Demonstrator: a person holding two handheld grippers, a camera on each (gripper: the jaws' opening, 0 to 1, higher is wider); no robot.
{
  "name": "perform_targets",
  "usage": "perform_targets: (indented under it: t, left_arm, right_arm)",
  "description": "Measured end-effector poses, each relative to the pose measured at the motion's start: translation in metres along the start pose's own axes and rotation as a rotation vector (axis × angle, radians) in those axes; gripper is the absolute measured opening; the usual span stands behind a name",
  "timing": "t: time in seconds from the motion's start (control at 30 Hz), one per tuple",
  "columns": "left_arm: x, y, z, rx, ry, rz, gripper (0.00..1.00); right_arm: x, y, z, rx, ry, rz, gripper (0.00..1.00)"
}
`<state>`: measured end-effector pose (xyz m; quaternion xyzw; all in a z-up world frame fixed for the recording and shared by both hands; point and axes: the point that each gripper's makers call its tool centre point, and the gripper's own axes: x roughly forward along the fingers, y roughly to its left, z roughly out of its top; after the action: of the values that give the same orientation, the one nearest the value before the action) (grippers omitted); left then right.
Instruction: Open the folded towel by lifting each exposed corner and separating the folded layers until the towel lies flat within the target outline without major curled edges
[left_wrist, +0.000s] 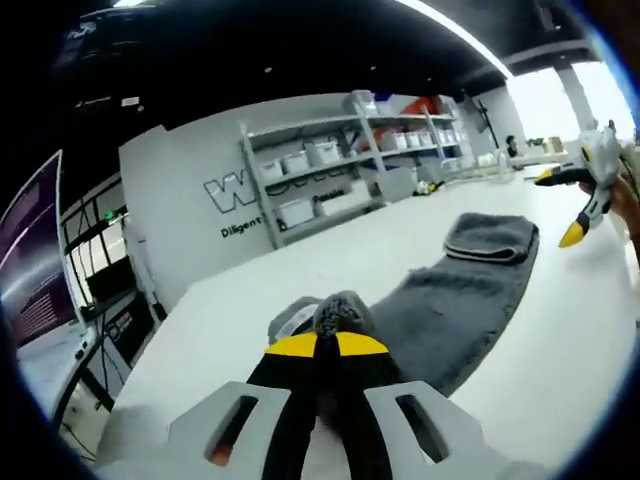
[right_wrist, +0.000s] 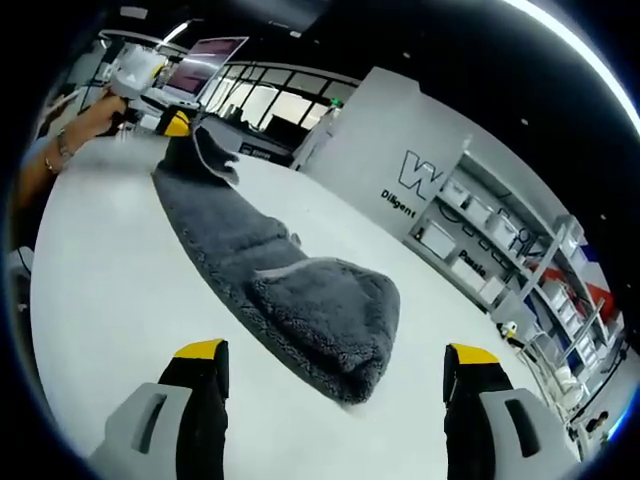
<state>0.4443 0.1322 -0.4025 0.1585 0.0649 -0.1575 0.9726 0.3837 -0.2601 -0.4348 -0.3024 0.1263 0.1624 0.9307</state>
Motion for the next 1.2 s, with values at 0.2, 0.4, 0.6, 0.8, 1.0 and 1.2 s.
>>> perform_targets:
  t: [0.2, 0.4, 0.6, 0.8, 1.0, 1.2]
  left_arm:
    - [-0.008, 0.030, -0.029, -0.052, 0.059, 0.102, 0.03]
    - [-0.011, 0.035, -0.050, -0.065, 0.115, 0.123, 0.03]
    - [-0.013, 0.042, -0.082, -0.093, 0.232, 0.120, 0.04]
    - [-0.015, 0.045, -0.072, -0.032, 0.214, 0.137, 0.12]
    - [-0.019, 0.030, -0.045, 0.052, 0.157, 0.060, 0.26]
    - [-0.013, 0.018, -0.029, 0.223, 0.163, -0.018, 0.29]
  right_arm:
    - [0.005, 0.007, 0.006, -0.018, 0.001, 0.016, 0.89]
    - [0.008, 0.011, 0.009, -0.037, 0.005, 0.027, 0.89]
    - [0.009, 0.014, 0.012, -0.044, 0.004, 0.033, 0.88]
    - [0.010, 0.016, 0.012, -0.042, 0.007, 0.039, 0.87]
    - [0.010, 0.017, 0.013, -0.045, 0.009, 0.039, 0.87]
    - [0.008, 0.018, 0.014, -0.050, 0.005, 0.040, 0.87]
